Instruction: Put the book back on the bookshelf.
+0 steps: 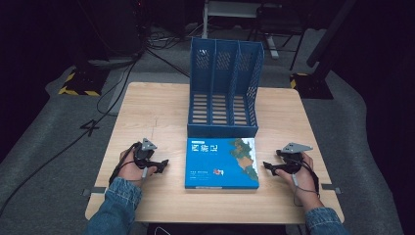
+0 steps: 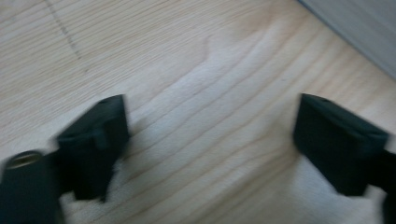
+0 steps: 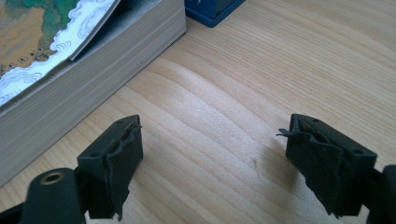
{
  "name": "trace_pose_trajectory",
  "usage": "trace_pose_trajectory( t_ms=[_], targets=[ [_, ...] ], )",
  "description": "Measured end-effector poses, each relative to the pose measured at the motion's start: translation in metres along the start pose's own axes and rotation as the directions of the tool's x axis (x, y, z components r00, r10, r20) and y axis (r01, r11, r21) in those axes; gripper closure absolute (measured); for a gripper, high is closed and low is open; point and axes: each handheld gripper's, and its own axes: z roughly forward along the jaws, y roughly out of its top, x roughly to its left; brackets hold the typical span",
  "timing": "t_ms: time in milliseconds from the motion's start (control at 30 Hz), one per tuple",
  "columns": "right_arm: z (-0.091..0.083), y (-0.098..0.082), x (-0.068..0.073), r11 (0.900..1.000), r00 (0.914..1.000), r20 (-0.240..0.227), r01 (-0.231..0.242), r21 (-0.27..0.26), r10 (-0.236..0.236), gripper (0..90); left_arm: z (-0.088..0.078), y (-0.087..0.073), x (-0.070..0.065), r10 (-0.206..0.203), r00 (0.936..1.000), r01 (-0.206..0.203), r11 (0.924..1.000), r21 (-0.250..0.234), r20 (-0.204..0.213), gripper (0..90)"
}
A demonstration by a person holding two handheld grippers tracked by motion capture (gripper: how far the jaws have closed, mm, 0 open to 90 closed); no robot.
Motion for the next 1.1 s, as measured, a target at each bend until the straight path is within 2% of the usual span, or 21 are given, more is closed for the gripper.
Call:
trace_pose_trajectory(
  t_ms=[100,200,267,300,400,467,533,633,700,767,867,900,967,1100],
  targets=[
    [0.000,0.000,0.000,1.000,1.0000,0.000,-0.004,-0.001,0.004,19.5,-0.001,0.007,-0.005,-0.055,0.9981,0.056,0.9984,-0.007,0.028,26.3],
    [0.000,0.000,0.000,1.000,1.0000,0.001,-0.005,-0.001,0.005,19.6,-0.005,0.018,-0.011,-0.046,0.9986,0.047,0.9986,-0.025,0.027,29.1],
    [0.000,0.000,0.000,1.000,1.0000,0.001,-0.006,-0.001,0.006,19.6,-0.006,0.021,-0.013,-0.060,0.9974,0.061,0.9976,-0.032,0.040,29.8],
    [0.000,0.000,0.000,1.000,1.0000,0.001,-0.006,-0.001,0.006,19.6,-0.007,0.024,-0.015,-0.078,0.9951,0.081,0.9961,-0.035,0.061,29.8],
    [0.000,0.000,0.001,1.000,1.0000,0.003,-0.008,-0.001,0.008,19.6,-0.009,0.030,-0.022,-0.078,0.9915,0.085,0.9940,-0.069,0.104,31.0],
    [0.000,0.000,0.001,1.000,0.9999,0.006,-0.010,-0.001,0.010,19.6,-0.009,0.033,-0.026,-0.046,0.9941,0.053,0.9960,-0.071,0.098,29.6],
    [0.000,0.000,0.001,1.000,0.9999,0.009,-0.012,-0.001,0.012,19.6,-0.008,0.037,-0.031,-0.036,0.9932,0.045,0.9956,-0.082,0.111,28.4],
    [0.000,0.000,0.002,1.000,0.9998,0.010,-0.015,0.000,0.015,19.6,-0.004,0.044,-0.041,-0.033,0.9841,0.053,0.9929,-0.106,0.175,28.1],
    [0.000,0.000,0.002,1.000,0.9997,0.014,-0.018,-0.001,0.018,20.0,0.000,0.048,-0.045,-0.024,0.9804,0.047,0.9922,-0.115,0.195,28.1],
    [0.000,0.000,0.005,1.000,0.9995,0.020,-0.024,0.000,0.024,20.6,0.003,0.050,-0.048,-0.037,0.9797,0.062,0.9910,-0.119,0.197,28.3],
    [-0.003,0.005,0.009,0.999,0.9999,-0.009,-0.012,0.045,0.012,26.8,0.009,0.051,-0.048,-0.073,0.9783,0.094,0.9903,-0.102,0.194,34.0],
    [-0.005,0.007,0.012,0.999,0.9994,-0.031,-0.011,0.051,0.013,27.0,0.011,0.051,-0.048,-0.074,0.9769,0.095,0.9909,-0.096,0.200,34.9],
    [-0.007,0.009,0.016,0.998,0.9980,-0.062,-0.008,0.061,0.012,27.3,0.014,0.052,-0.049,-0.088,0.9714,0.111,0.9896,-0.092,0.221,38.1],
    [-0.014,0.015,0.025,0.997,0.9971,-0.076,0.017,0.074,-0.011,27.4,0.018,0.053,-0.053,-0.100,0.9678,0.122,0.9888,-0.085,0.231,36.8]
  ],
)
